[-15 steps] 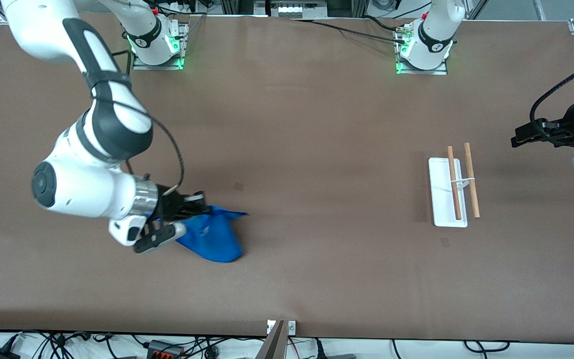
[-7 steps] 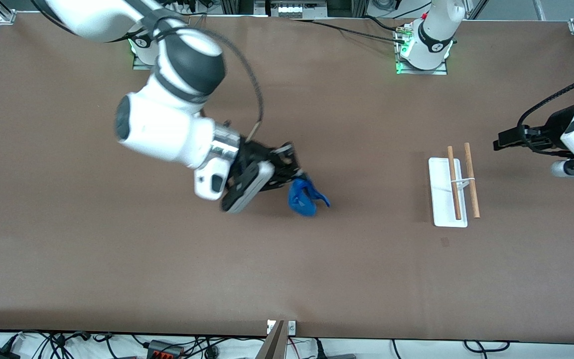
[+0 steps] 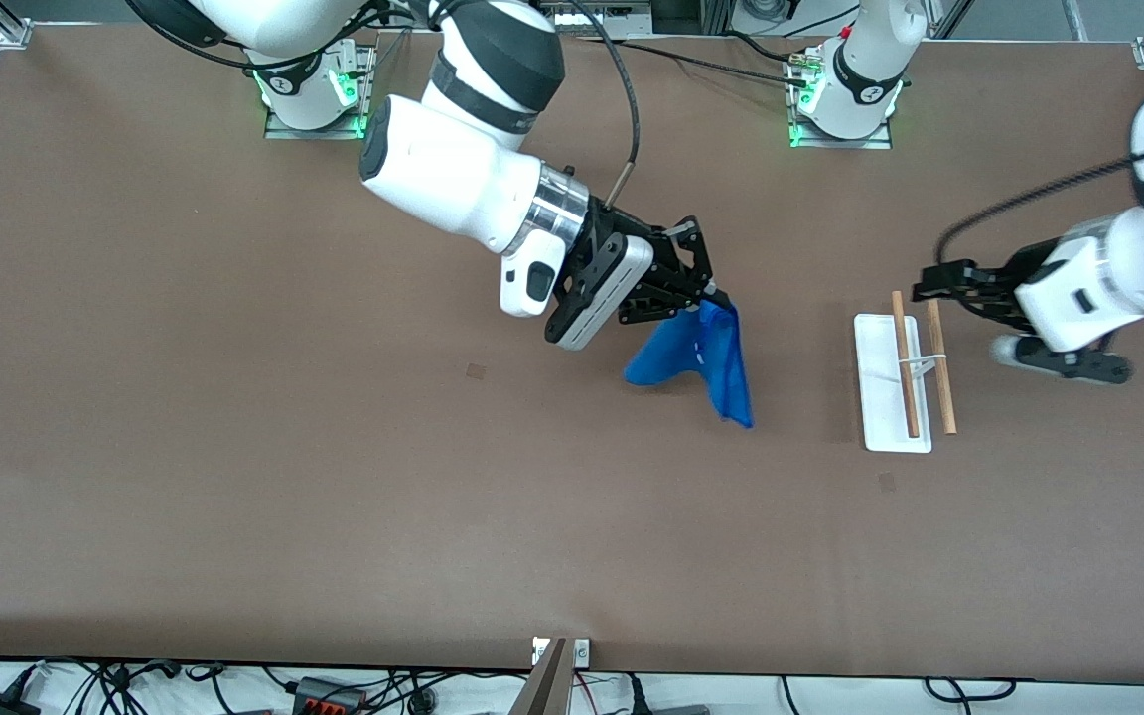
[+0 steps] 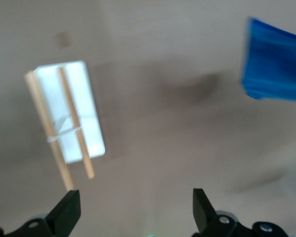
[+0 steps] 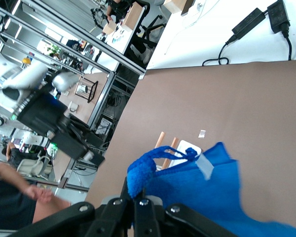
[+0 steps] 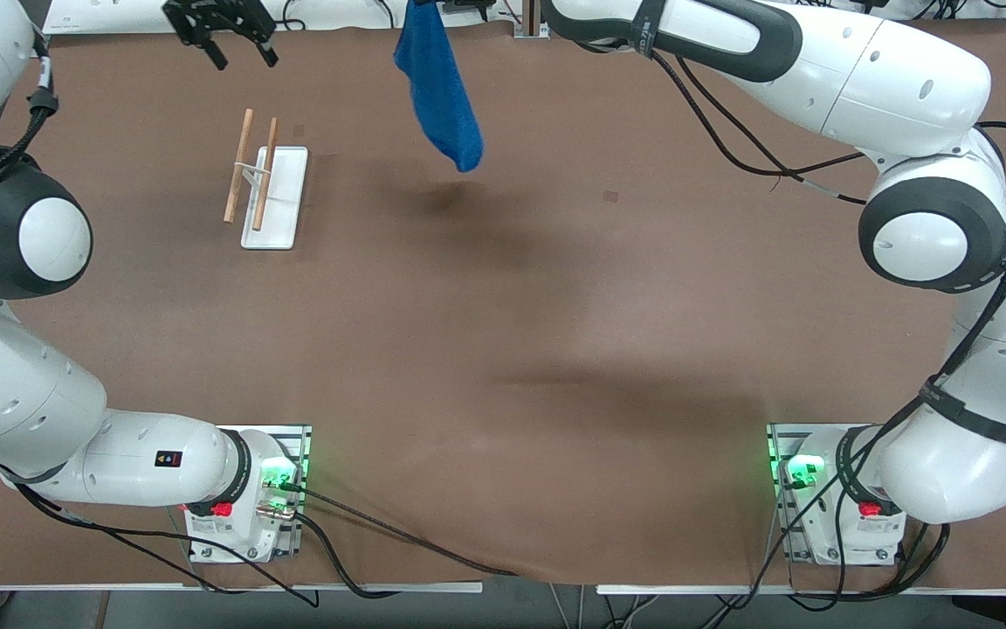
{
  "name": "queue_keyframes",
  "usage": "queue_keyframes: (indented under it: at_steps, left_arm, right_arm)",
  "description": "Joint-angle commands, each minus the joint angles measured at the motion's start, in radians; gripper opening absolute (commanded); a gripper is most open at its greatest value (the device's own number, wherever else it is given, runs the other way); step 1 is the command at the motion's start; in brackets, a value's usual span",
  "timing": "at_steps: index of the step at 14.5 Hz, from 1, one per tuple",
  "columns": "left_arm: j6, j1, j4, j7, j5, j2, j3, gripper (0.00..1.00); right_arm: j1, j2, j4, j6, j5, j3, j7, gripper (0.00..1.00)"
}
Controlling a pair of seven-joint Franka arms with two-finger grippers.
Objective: Pass towel and hang on rack
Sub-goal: 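Carry the towel toward the rack while the left gripper reaches toward it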
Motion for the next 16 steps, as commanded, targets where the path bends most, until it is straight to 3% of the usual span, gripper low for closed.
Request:
queue_keyframes:
  at_steps: [1,6,11,16]
  left_arm:
    - [0.068,0.004,-0.043,0.239,-0.025,-0.010,-0.027,1.00]
    - [0.226,0.001,-0.071,0.656,-0.083,0.026,-0.087,1.00]
    - [0.320,-0.002,-0.061,0.718,-0.080,0.053,-0.211,1.00]
    - [0.395,0.001,-0.058,1.099,-0.149,0.067,-0.220,1.00]
  right_arm:
    - [-0.008,0.004,0.007,0.012,0.014,0.005,0.017,0.00]
    - [-0.006,0.002,0.007,0.016,0.009,0.003,0.019,0.00]
    - [-0.006,0.002,0.005,0.032,0.004,0.000,0.017,0.00]
    - [-0.006,0.002,0.004,0.032,0.003,-0.001,0.016,0.00]
